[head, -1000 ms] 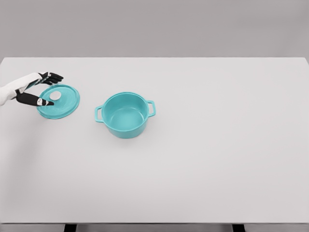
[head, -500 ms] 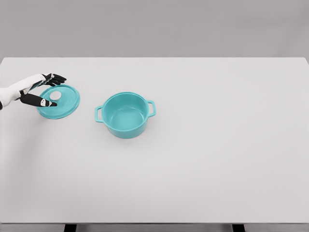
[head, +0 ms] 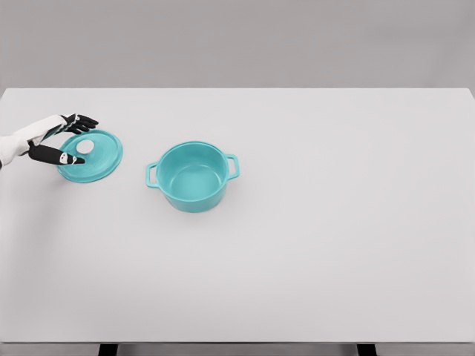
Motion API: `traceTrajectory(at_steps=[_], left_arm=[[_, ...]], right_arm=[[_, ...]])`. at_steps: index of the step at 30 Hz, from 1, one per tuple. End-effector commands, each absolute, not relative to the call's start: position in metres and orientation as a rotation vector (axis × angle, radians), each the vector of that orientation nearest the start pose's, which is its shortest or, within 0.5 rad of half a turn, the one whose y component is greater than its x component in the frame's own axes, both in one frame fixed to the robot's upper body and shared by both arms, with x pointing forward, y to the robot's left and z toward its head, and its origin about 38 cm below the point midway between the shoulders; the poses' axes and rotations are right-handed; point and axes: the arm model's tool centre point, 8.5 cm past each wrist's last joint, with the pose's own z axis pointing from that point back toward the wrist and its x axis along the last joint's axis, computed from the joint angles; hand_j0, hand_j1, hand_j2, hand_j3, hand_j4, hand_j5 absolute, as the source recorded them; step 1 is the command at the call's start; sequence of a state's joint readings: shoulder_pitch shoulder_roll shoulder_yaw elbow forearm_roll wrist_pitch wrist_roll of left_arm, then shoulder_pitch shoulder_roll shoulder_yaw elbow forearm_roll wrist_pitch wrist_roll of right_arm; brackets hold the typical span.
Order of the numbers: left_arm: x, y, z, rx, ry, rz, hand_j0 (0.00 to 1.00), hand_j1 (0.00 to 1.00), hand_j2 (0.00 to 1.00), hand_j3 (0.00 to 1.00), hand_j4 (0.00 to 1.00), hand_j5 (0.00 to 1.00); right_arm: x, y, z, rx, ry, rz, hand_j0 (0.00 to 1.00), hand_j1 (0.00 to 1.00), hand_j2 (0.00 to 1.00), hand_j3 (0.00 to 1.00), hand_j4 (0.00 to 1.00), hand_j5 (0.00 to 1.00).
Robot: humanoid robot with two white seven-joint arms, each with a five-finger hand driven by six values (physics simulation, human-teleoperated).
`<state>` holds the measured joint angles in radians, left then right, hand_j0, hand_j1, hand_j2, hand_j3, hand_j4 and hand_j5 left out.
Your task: Cover the pot with left arm
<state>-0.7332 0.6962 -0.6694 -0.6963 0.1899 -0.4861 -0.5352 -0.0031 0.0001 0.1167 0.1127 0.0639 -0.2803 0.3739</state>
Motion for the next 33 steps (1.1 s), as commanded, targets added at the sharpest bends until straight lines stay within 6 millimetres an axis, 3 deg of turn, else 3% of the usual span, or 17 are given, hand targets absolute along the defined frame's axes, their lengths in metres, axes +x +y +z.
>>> traceTrajectory(at_steps=[1,24,27,31,33], left_arm=[[0.482,0.437,0.132,0.165,-1.304,-1.105,0.83,0.83,0.83,0.83,0.83,0.83],[0.484,0.435,0.122,0.156,-1.285,-1.078,0.82,0.82,0.82,0.82,0.82,0.82],[0.484,0.435,0.122,0.156,-1.282,-1.074,0.71,0.71,0.71,0.71,0.71,0.71],[0.484,0.434,0.123,0.155,-1.289,-1.074,0.5,0.5,0.5,0.5,0.5,0.5],[0.484,0.433,0.124,0.153,-1.295,-1.08,0.48,0.48,0.48,0.48,0.48,0.48]], right_arm=[[-0.014,-0.24,-0.254,0.308,-0.126,0.215,1.0,1.0,1.0,1.0,1.0,1.0],[-0.014,-0.24,-0.253,0.309,-0.124,0.215,1.0,1.0,1.0,1.0,1.0,1.0],[-0.014,-0.24,-0.254,0.308,-0.124,0.214,1.0,1.0,1.0,1.0,1.0,1.0],[-0.014,-0.24,-0.254,0.308,-0.124,0.214,1.0,1.0,1.0,1.0,1.0,1.0],[-0.014,-0.24,-0.254,0.308,-0.126,0.215,1.0,1.0,1.0,1.0,1.0,1.0]])
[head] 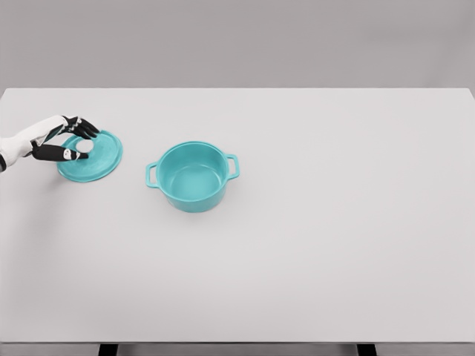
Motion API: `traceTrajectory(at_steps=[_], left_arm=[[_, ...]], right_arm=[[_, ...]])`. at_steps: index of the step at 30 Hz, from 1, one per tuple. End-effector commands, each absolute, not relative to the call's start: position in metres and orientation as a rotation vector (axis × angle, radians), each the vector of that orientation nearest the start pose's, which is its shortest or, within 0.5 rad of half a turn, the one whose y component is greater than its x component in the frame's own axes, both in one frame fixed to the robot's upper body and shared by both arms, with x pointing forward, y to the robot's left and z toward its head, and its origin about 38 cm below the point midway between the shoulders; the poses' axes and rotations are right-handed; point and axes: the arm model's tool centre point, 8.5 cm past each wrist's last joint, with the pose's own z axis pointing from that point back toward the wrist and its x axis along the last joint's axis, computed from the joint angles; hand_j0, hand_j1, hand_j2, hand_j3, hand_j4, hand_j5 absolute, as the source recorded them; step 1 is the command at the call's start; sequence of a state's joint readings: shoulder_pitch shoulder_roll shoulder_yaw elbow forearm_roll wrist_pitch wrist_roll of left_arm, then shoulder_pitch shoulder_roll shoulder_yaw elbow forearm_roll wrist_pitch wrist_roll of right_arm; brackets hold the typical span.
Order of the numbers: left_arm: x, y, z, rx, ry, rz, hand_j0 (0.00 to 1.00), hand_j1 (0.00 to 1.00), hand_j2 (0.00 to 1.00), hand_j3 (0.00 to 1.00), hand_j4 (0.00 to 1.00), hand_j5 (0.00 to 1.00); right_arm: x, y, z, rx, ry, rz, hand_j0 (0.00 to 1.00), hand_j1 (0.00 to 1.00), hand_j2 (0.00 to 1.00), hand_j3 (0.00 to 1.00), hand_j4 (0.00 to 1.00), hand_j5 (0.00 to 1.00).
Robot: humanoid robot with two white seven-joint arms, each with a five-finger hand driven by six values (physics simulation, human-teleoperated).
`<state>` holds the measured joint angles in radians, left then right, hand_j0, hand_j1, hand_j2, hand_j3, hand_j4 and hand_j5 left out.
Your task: Cover the pot with left arm
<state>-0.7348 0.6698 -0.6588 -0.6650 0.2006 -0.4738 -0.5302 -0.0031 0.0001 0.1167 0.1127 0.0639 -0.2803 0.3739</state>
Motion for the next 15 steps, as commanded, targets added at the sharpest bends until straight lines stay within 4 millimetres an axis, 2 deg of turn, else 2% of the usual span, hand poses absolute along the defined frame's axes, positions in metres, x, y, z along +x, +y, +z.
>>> traceTrajectory(at_steps=[1,8,15], left_arm=[[0.484,0.433,0.123,0.154,-1.294,-1.08,0.48,0.48,0.48,0.48,0.48,0.48],[0.485,0.427,0.126,0.143,-1.313,-1.097,0.48,0.48,0.48,0.48,0.48,0.48],[0.485,0.39,0.145,0.08,-1.429,-1.211,0.48,0.48,0.48,0.48,0.48,0.48]], right_arm=[[-0.014,-0.24,-0.254,0.308,-0.126,0.215,1.0,1.0,1.0,1.0,1.0,1.0],[-0.014,-0.24,-0.254,0.308,-0.124,0.214,1.0,1.0,1.0,1.0,1.0,1.0],[-0.014,-0.24,-0.254,0.308,-0.126,0.215,1.0,1.0,1.0,1.0,1.0,1.0]])
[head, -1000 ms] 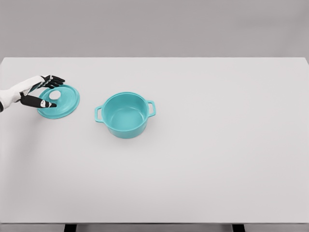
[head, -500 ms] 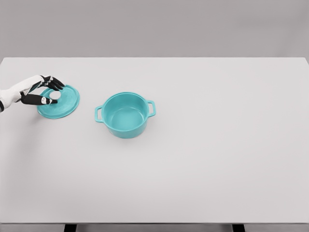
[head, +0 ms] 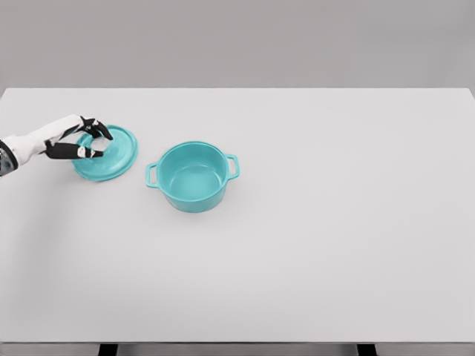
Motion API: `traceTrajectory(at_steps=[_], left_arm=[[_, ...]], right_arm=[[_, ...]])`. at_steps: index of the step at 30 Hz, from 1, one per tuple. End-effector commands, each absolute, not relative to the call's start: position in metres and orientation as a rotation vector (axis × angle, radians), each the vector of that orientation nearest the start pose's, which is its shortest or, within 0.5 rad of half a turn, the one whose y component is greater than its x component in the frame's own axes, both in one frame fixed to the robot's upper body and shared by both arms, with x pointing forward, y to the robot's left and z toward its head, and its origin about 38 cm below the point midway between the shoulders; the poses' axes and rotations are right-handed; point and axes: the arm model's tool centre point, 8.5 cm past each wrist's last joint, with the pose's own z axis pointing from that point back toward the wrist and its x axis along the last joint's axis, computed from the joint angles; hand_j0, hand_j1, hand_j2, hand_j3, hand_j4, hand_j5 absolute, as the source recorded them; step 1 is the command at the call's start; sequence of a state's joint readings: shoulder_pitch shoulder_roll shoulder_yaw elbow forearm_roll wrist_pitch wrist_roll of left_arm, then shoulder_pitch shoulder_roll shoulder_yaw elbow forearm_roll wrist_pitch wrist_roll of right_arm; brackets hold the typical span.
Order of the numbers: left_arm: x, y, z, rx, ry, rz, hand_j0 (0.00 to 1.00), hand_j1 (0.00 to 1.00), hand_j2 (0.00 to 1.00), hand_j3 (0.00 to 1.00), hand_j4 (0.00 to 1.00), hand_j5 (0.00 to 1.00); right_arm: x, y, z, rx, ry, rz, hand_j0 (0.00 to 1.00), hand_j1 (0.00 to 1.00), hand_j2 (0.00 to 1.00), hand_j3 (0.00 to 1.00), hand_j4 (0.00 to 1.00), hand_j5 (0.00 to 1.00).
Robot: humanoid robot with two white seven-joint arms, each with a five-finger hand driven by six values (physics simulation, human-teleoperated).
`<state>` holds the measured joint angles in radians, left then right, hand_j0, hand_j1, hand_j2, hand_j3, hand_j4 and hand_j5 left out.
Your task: Cover the pot with left arm
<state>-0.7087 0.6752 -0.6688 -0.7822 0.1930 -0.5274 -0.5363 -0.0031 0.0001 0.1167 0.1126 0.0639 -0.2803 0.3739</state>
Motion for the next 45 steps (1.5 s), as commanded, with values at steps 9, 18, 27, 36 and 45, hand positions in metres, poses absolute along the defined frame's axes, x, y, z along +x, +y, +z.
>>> traceTrajectory(at_steps=[9,18,27,36,45], left_arm=[[0.483,0.378,0.166,0.064,-1.489,-1.267,0.49,0.49,0.49,0.49,0.49,0.49],[0.478,0.369,0.191,0.052,-1.54,-1.333,0.49,0.49,0.49,0.49,0.49,0.49],[0.471,0.345,0.206,0.014,-1.584,-1.419,0.49,0.49,0.49,0.49,0.49,0.49],[0.463,0.326,0.198,-0.041,-1.561,-1.486,0.49,0.49,0.49,0.49,0.49,0.49],[0.462,0.314,0.187,-0.078,-1.54,-1.504,0.49,0.49,0.49,0.49,0.49,0.49]], right_arm=[[-0.014,-0.24,-0.254,0.308,-0.126,0.215,1.0,1.0,1.0,1.0,1.0,1.0],[-0.014,-0.24,-0.254,0.308,-0.126,0.215,1.0,1.0,1.0,1.0,1.0,1.0],[-0.014,-0.24,-0.254,0.308,-0.124,0.214,1.0,1.0,1.0,1.0,1.0,1.0],[-0.014,-0.24,-0.254,0.308,-0.126,0.215,1.0,1.0,1.0,1.0,1.0,1.0],[-0.014,-0.24,-0.254,0.308,-0.126,0.215,1.0,1.0,1.0,1.0,1.0,1.0]])
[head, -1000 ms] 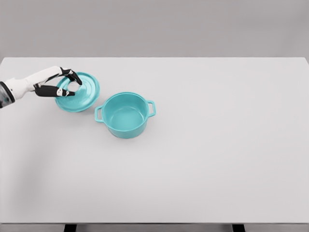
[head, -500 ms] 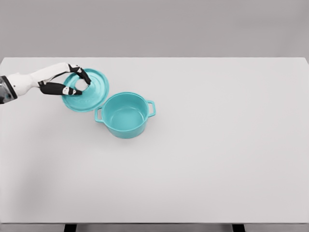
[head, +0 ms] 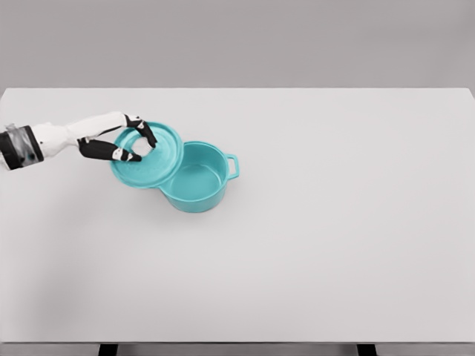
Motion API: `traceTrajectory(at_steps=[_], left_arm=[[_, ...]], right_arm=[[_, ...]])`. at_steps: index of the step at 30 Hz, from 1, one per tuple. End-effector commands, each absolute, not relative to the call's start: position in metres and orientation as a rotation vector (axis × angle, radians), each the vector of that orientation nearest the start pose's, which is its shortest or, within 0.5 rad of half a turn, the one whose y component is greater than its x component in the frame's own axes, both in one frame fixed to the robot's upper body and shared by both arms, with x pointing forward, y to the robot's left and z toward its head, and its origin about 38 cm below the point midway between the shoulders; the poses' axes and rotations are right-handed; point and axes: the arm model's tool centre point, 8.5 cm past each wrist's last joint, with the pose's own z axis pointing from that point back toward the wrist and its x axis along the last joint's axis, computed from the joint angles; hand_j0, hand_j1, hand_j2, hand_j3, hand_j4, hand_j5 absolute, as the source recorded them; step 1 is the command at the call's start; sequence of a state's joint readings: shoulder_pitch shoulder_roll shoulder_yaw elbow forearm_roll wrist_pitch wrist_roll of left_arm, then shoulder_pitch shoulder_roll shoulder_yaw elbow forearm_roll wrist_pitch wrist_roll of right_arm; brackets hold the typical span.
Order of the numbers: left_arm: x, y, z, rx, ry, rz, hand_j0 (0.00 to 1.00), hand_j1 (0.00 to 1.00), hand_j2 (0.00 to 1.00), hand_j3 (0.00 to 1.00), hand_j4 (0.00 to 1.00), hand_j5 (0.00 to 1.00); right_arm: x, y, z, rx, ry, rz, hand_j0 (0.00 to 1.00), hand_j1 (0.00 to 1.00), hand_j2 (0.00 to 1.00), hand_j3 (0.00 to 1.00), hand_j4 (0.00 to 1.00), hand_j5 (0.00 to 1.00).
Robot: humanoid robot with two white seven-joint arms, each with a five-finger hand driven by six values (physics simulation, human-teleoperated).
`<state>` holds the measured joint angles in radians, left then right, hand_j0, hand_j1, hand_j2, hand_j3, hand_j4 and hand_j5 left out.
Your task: Cover the pot with left arm
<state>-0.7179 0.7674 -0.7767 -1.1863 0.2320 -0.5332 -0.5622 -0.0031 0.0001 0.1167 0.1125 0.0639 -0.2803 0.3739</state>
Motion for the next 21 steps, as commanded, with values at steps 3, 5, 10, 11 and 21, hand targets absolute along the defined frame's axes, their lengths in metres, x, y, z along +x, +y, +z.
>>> traceTrajectory(at_steps=[3,5,10,11,21], left_arm=[[0.463,0.302,0.185,-0.104,-1.555,-1.502,0.49,0.49,0.49,0.49,0.49,0.49],[0.464,0.293,0.183,-0.122,-1.565,-1.502,0.49,0.49,0.49,0.49,0.49,0.49],[0.465,0.28,0.179,-0.149,-1.556,-1.526,0.49,0.49,0.49,0.49,0.49,0.49],[0.465,0.277,0.178,-0.157,-1.561,-1.525,0.49,0.49,0.49,0.49,0.49,0.49],[0.464,0.264,0.173,-0.185,-1.56,-1.536,0.49,0.49,0.49,0.49,0.49,0.49]], right_arm=[[-0.014,-0.24,-0.254,0.308,-0.126,0.215,1.0,1.0,1.0,1.0,1.0,1.0],[-0.014,-0.24,-0.254,0.308,-0.124,0.214,1.0,1.0,1.0,1.0,1.0,1.0],[-0.014,-0.24,-0.254,0.308,-0.126,0.215,1.0,1.0,1.0,1.0,1.0,1.0],[-0.014,-0.24,-0.254,0.308,-0.126,0.215,1.0,1.0,1.0,1.0,1.0,1.0],[-0.014,-0.24,-0.254,0.308,-0.124,0.214,1.0,1.0,1.0,1.0,1.0,1.0]])
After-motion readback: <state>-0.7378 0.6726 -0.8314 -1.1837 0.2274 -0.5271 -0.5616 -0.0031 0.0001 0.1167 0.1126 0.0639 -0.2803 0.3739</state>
